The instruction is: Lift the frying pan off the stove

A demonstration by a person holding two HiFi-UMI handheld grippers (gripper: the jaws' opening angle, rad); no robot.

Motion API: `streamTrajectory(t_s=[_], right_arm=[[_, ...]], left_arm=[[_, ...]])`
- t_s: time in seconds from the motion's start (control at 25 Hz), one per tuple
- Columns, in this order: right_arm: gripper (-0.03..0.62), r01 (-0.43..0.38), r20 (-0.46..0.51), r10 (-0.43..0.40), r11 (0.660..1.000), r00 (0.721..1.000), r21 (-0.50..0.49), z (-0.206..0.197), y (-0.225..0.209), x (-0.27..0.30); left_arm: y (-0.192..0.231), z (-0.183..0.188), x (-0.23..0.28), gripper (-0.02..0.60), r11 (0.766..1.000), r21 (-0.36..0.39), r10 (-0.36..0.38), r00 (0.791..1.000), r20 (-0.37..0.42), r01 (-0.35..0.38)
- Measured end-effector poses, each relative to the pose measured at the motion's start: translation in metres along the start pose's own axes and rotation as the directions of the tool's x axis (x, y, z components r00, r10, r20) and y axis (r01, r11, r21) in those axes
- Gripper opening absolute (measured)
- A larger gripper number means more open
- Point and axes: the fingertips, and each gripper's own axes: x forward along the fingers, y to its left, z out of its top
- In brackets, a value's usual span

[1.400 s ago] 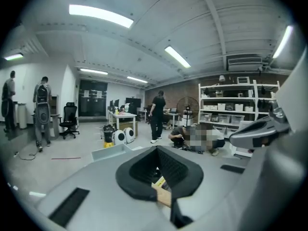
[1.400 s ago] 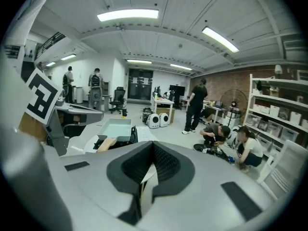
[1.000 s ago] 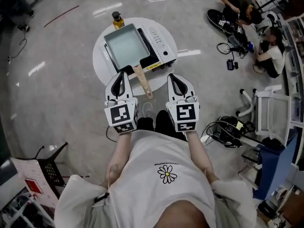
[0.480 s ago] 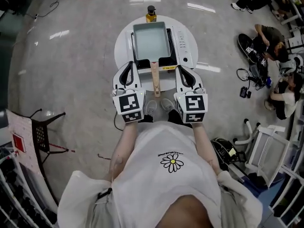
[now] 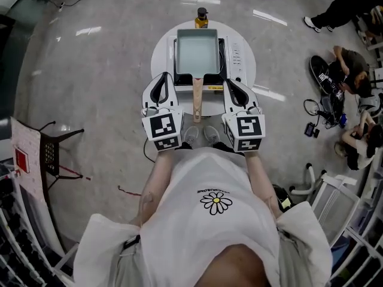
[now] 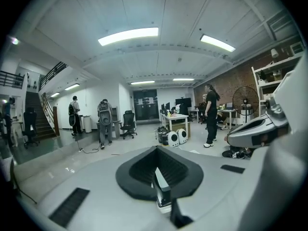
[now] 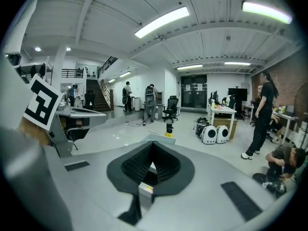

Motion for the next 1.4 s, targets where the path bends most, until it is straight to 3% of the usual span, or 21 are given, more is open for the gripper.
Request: streamTrajectory(t_s=[0.12,0.32,0.52,0.64,0.72,0.88,1.04,1.2,1.4], right_arm=[[0.003,-0.026,-0.004,0.027,1.0,1.0,0.011,-0.003,0.003,-0.001],[0.003,-0.069,0.059,0.062,0.99,0.996,0.126,0.009,-0.003,0.002],[0.164,-0.159,0.088,0.14,0.949,0.986,0.272,0.023,-0.006,0.01],[0.368,-0.204,0.083,0.186,0.897,0.979,0.393,0.02,-0.008,0.022],[0.422,-0.245,0.076,0.238,0.839,0.968,0.485,0.013,-0.004,0.029],[0.422,-0.295,0.051,0.35,0.693,0.935,0.658,-0.015,0.006,0.04],[0.42,-0.307,0.074,0.441,0.485,0.895,0.819,-0.047,0.014,0.051],[0.417,-0.274,0.104,0.489,0.29,0.866,0.917,-0.076,0.02,0.062],[0.416,-0.25,0.146,0.566,0.11,0.811,0.962,-0.102,0.042,0.073]], left_arm=[[0.0,0.002,0.0,-0.001,1.0,-0.001,0.004,1.0,0.002,-0.004],[0.002,0.004,0.001,-0.001,1.0,-0.004,0.004,1.0,0.009,-0.004],[0.004,0.003,0.0,-0.002,1.0,-0.003,0.003,1.0,0.002,-0.003],[0.006,0.0,0.003,-0.001,1.0,0.003,0.002,1.0,-0.008,-0.001],[0.007,-0.003,0.004,-0.002,1.0,0.004,0.002,1.0,-0.019,-0.002],[0.011,-0.009,0.003,-0.002,1.0,0.002,0.009,0.999,-0.034,-0.009],[0.013,-0.011,0.002,0.0,1.0,0.001,0.016,0.999,-0.044,-0.016],[0.017,-0.017,0.002,-0.002,1.0,-0.005,0.025,0.998,-0.058,-0.025],[0.021,-0.023,0.003,-0.001,1.0,-0.007,0.028,0.997,-0.076,-0.028]])
